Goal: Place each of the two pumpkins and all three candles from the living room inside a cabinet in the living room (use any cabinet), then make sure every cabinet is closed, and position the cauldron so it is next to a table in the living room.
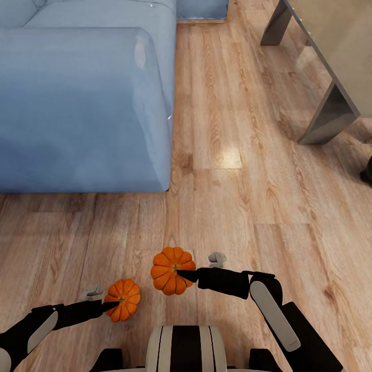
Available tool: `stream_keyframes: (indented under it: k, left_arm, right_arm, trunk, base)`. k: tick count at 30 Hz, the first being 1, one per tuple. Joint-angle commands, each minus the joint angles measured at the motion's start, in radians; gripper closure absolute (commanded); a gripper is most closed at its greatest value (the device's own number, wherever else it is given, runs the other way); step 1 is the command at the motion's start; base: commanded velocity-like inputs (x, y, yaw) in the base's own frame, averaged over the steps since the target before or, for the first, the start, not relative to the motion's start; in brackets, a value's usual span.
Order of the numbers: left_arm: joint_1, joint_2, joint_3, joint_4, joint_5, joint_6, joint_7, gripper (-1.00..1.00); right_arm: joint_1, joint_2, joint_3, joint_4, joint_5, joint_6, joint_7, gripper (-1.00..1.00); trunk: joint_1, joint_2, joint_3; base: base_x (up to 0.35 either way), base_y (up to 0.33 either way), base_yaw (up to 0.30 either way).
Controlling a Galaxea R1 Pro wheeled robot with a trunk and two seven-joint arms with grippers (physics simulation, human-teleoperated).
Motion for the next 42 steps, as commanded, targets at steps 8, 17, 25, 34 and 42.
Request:
stream_keyframes:
  k: [8,17,25,34,42]
  left_arm:
    - [0.0,0.0,0.001,0.001,-0.004,-0.001,0.011,-1.0]
    - [0.0,0.001,0.001,0.001,-0.004,-0.002,0.009,-1.0]
    - [0.0,0.002,0.001,0.001,-0.004,-0.005,0.008,1.0]
    - [0.0,0.003,0.001,0.001,-0.004,-0.004,0.005,1.0]
    - [0.0,0.003,0.002,0.001,-0.003,-0.004,0.005,1.0]
  right_arm:
    - [0.0,-0.001,0.0,0.0,0.005,0.002,0.006,1.0]
    - [0.0,-0.001,0.0,0.0,0.005,0.002,0.006,1.0]
    - [0.0,-0.001,0.0,0.0,0.005,0.002,0.006,1.0]
    - [0.0,-0.001,0.0,0.0,0.005,0.002,0.006,1.0]
    - [0.0,-0.001,-0.001,0.0,0.005,0.002,0.007,1.0]
  trunk:
    - [0.0,0.0,-0.001]
    - [0.0,0.0,-0.001]
    - [0.0,0.0,-0.001]
    - [0.0,0.0,-0.001]
    - [0.0,0.0,-0.001]
  base:
    - [0.0,-0.044,0.0]
    - [0.0,-0.004,0.0]
    - [0.0,0.0,0.0]
    - [0.0,0.0,0.0]
    - [0.0,0.0,0.0]
